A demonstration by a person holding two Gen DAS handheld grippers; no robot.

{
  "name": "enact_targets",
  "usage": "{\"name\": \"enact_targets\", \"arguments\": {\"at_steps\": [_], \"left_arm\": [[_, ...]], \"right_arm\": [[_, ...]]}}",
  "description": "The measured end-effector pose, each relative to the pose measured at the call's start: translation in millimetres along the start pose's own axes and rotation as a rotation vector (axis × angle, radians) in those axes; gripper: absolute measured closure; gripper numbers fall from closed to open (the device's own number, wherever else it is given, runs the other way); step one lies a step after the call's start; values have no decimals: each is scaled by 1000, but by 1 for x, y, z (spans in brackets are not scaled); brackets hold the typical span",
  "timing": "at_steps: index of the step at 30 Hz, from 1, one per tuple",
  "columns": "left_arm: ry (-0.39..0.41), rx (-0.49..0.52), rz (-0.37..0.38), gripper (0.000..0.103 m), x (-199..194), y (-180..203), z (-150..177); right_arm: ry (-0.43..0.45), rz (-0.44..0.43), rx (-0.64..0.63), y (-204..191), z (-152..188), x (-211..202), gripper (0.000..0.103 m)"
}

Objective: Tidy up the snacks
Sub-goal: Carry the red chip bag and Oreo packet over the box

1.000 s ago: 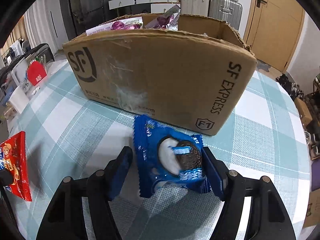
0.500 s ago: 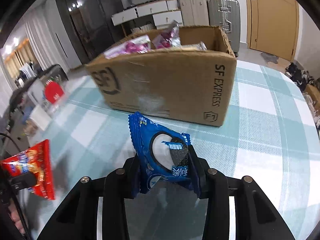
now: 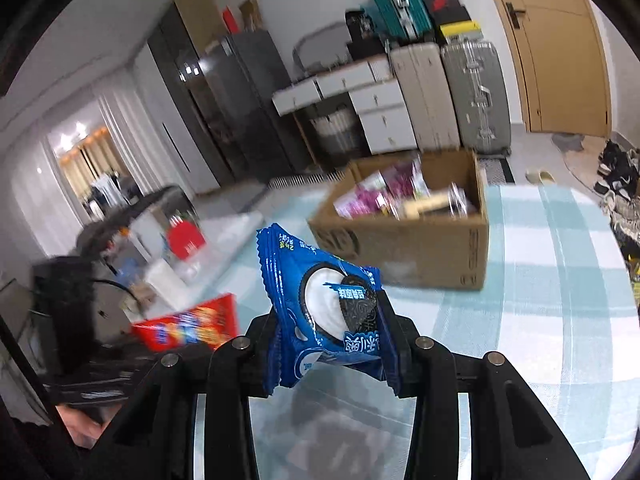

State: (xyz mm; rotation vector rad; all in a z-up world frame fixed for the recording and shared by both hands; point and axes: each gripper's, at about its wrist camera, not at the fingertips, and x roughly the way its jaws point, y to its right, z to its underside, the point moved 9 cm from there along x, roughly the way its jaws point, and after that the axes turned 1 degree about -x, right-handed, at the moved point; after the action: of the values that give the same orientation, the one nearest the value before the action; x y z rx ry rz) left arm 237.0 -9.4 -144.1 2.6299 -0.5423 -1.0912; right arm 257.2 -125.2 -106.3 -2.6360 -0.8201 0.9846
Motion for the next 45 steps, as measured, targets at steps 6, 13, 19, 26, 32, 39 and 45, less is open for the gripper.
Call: {"name": "enact_targets", "arguments": {"at_steps": [6, 13, 19, 26, 32, 39, 45], "left_arm": [[6, -1, 62, 63, -24, 15, -34], [38, 32, 68, 63, -53, 33, -89], [70, 90, 47, 63, -70, 57, -140], [78, 153, -15, 63, -64, 79, -186], [43, 139, -12, 63, -38, 82, -207], [11, 144, -68, 63, 33, 67, -236], [-70, 103, -76, 63, 105, 47, -243]], "right_arm": [[59, -47, 11, -33, -34, -46, 63], [127, -79, 27, -50, -83, -85, 63], [146, -85, 5, -63, -130, -102, 63], [145, -36, 7, -51, -181, -98, 63], [115, -4, 21, -27, -206, -74, 63], [76, 41, 23, 7, -217, -20, 63], [-1, 95, 9, 40, -204, 43, 63]]}}
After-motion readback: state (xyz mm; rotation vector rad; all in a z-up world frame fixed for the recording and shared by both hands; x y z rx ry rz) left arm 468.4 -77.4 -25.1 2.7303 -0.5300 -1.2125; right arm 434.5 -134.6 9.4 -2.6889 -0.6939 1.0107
